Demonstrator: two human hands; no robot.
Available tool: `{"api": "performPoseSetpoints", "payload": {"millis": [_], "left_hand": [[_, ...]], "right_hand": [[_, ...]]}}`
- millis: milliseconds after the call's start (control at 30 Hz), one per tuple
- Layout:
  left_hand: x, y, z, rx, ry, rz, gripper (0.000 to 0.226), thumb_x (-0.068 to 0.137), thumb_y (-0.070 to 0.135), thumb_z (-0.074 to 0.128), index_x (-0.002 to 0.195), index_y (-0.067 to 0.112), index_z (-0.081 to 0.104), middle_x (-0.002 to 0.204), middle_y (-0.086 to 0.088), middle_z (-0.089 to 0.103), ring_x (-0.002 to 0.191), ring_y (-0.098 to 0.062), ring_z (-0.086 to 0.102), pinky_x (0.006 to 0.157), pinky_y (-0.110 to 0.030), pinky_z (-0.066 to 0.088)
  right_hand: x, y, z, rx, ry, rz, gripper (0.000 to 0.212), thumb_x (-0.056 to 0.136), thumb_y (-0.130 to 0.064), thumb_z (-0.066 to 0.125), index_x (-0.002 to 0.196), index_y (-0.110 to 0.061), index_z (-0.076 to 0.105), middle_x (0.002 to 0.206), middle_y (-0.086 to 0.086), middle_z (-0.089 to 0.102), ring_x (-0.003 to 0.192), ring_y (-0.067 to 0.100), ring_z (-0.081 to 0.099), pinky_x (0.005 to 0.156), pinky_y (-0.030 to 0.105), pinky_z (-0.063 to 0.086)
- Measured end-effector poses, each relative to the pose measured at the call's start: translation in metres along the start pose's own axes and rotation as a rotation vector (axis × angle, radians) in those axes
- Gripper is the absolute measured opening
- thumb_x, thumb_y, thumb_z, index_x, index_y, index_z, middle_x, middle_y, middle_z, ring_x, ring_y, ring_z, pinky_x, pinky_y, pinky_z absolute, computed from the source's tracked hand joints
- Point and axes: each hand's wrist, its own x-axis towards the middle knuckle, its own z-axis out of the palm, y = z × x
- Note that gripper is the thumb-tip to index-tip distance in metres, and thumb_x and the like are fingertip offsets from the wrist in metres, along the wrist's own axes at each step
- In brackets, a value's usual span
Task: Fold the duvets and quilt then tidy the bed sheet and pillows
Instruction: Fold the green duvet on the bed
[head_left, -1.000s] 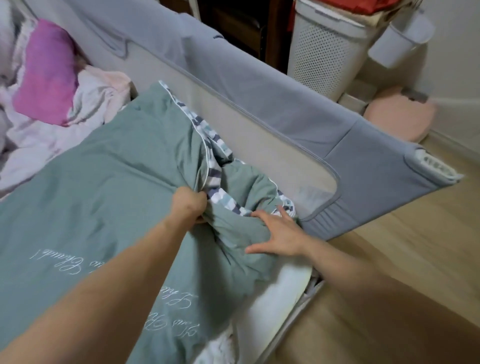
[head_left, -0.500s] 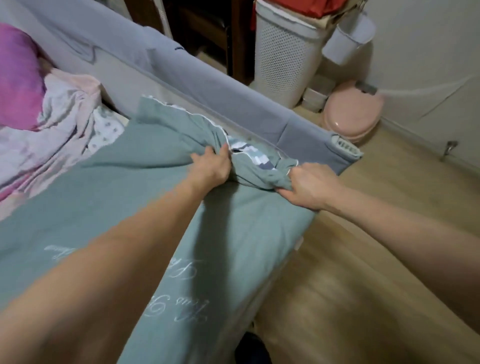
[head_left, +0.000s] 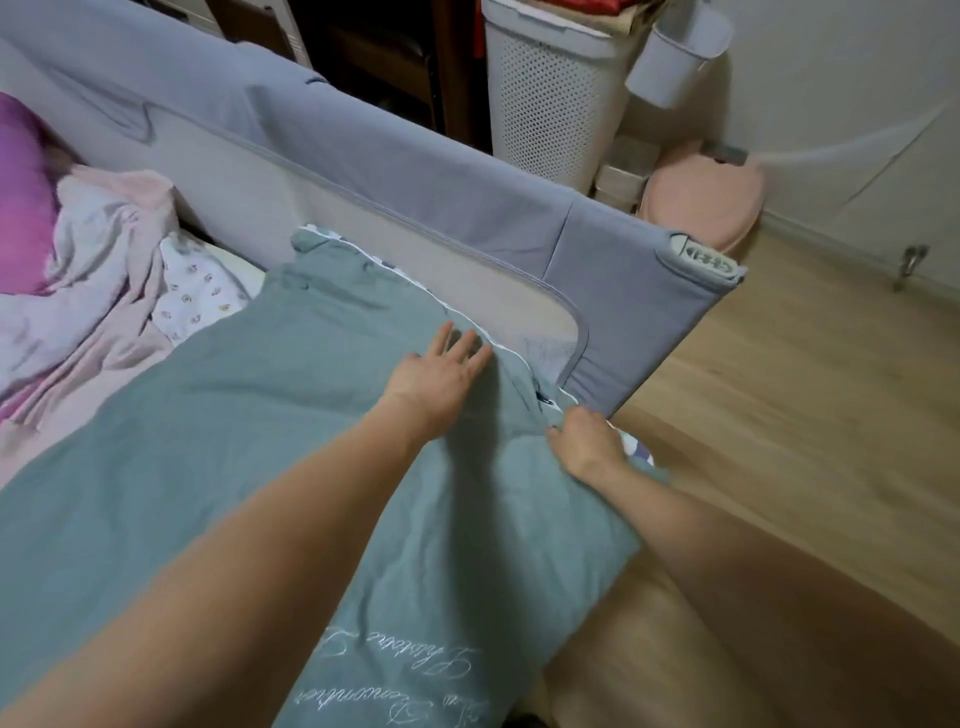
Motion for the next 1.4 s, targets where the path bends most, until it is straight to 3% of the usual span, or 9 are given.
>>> {"api": "performPoseSetpoints", "payload": {"millis": [167,467,567,733,833,1033,1200,1333,1400], "left_hand": [[0.034,0.006,-0.006,0.151,-0.021,0.068,0.068,0.098,0.009,0.035,0.154,0.018,-0.003,0.161,-0.002,-0.007,0.148,-0.028,-0.007,0.11,-0.045,0.03],[0.036,0.008,0.017,-0.246,0.119,-0.13,0.057,0.089,0.024,0.055,0.141,0.016,0.035,0.147,-0.009,0.029,0.137,-0.029,0.027,0.103,-0.042,0.035],[0.021,0.007,0.011,-0.488,0.203,-0.344,0.039,0.094,0.031,0.052,0.128,0.012,0.048,0.13,-0.013,0.042,0.118,-0.033,0.047,0.091,-0.039,0.043],[-0.013,-0.013,-0.02,-1.258,-0.108,-0.683,0.061,0.09,0.052,0.056,0.121,0.0,0.05,0.131,-0.018,0.052,0.104,-0.04,0.058,0.059,-0.044,0.056],[-0.052,-0.024,-0.05,-1.458,-0.212,-0.739,0.074,0.085,0.067,0.051,0.136,0.013,0.046,0.14,-0.007,0.046,0.122,-0.033,0.049,0.083,-0.051,0.053],[-0.165,-0.064,-0.092,-1.243,-0.242,-0.781,0.077,0.073,0.074,0.06,0.124,0.018,0.053,0.115,-0.011,0.06,0.107,-0.033,0.06,0.087,-0.056,0.051],[-0.272,-0.083,-0.068,-0.841,0.063,-0.868,0.097,0.073,0.039,0.08,0.143,-0.001,0.026,0.138,-0.013,0.045,0.126,-0.026,0.048,0.096,-0.032,0.043],[-0.369,-0.103,0.003,-0.933,0.31,-0.972,0.089,0.071,0.021,0.073,0.141,0.0,0.022,0.129,-0.016,0.053,0.116,-0.032,0.053,0.093,-0.038,0.048],[-0.404,-0.105,0.033,-1.022,0.419,-1.002,0.081,0.072,0.02,0.072,0.138,0.002,0.028,0.131,-0.015,0.052,0.12,-0.033,0.052,0.097,-0.039,0.046]], "right_hand": [[-0.001,0.01,0.007,0.035,0.345,-0.231,0.03,0.088,-0.018,0.059,0.115,-0.007,0.048,0.112,0.015,0.054,0.11,0.034,0.05,0.089,0.041,0.04],[0.059,0.009,0.018,0.054,-0.244,0.046,0.12,0.06,-0.08,0.062,0.145,-0.005,0.024,0.144,0.013,0.042,0.128,0.031,0.046,0.101,0.038,0.042],[0.062,0.003,0.019,0.103,-0.293,0.107,0.102,0.054,-0.076,0.067,0.131,-0.012,0.052,0.131,0.009,0.057,0.113,0.027,0.057,0.094,0.035,0.048],[0.032,-0.047,-0.007,0.62,-0.321,0.124,0.05,0.066,-0.029,0.085,0.108,-0.012,0.063,0.103,0.002,0.066,0.09,0.018,0.061,0.077,0.024,0.047],[-0.017,-0.092,-0.031,0.794,-0.37,0.0,0.043,0.061,-0.023,0.085,0.1,-0.01,0.07,0.093,0.0,0.073,0.082,0.016,0.069,0.083,0.033,0.056],[-0.14,-0.16,-0.053,0.898,-0.649,-0.202,0.038,0.073,-0.012,0.073,0.11,-0.013,0.066,0.1,0.011,0.073,0.089,0.027,0.07,0.084,0.042,0.056],[-0.25,-0.218,-0.013,0.775,-0.673,-0.376,0.063,0.057,-0.019,0.081,0.117,-0.019,0.061,0.102,0.004,0.071,0.091,0.021,0.069,0.083,0.04,0.057],[-0.338,-0.249,0.027,0.62,-0.653,-0.41,0.062,0.07,-0.023,0.08,0.118,-0.016,0.042,0.084,0.002,0.059,0.056,0.009,0.055,0.038,0.016,0.043],[-0.365,-0.253,0.041,0.53,-0.604,-0.483,0.06,0.075,-0.019,0.075,0.119,-0.018,0.035,0.099,0.003,0.057,0.076,0.015,0.058,0.059,0.02,0.049]]}}
